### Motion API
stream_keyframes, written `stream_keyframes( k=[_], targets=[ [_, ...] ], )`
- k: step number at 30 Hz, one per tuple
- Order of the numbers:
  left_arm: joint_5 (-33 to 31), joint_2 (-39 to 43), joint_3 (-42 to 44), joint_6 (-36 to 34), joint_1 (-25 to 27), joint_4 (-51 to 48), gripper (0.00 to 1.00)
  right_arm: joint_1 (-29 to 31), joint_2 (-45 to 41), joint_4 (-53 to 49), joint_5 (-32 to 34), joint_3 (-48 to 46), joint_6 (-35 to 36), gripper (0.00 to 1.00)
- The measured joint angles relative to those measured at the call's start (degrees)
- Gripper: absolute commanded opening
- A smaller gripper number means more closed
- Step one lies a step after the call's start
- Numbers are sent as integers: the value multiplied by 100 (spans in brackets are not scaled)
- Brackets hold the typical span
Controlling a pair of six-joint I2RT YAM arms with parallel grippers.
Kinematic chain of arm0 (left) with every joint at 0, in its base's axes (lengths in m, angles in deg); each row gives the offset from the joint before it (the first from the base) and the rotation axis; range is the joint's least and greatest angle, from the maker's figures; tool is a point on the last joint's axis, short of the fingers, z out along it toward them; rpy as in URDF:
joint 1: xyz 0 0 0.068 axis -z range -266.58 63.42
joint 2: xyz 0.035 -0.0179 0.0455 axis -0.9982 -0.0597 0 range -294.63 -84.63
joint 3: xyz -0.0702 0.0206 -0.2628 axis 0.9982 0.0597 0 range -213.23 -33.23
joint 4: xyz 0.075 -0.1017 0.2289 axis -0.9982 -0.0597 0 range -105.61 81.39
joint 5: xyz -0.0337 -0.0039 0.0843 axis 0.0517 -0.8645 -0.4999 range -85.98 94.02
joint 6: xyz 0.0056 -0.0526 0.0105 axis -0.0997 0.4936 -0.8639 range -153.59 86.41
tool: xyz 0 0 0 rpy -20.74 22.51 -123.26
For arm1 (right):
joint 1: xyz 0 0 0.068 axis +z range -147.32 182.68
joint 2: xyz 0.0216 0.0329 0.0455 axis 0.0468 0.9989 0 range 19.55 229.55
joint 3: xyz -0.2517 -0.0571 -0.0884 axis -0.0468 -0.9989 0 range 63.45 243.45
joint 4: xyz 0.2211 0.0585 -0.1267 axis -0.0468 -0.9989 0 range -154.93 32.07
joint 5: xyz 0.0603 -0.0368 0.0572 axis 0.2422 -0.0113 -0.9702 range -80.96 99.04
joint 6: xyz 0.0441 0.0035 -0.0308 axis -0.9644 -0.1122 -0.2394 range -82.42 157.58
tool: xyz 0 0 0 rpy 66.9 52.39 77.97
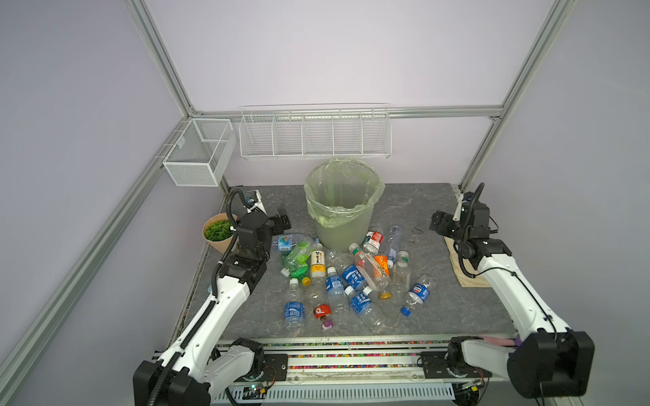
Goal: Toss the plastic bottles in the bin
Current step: 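Reach both grippers down over the bottle pile toward blue-labelled water bottles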
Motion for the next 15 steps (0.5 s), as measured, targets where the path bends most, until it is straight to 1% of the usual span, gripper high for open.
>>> stream_keyframes(
  k=[2,7,10,15],
  targets=[
    [149,96,9,136,264,-400,99,297,-142,-546,-33,-175,-57,89],
    [442,426,243,514,782,-1134,99,1233,-966,-1591,-118,-332,-26,90],
    [632,667,492,741,898,-1379,99,1849,-1331,-2055,-55,-269,42,92],
    [949,968,822,1102,901,-1585,100,2887,-1574,-2776,72,0,136,91]
  ],
)
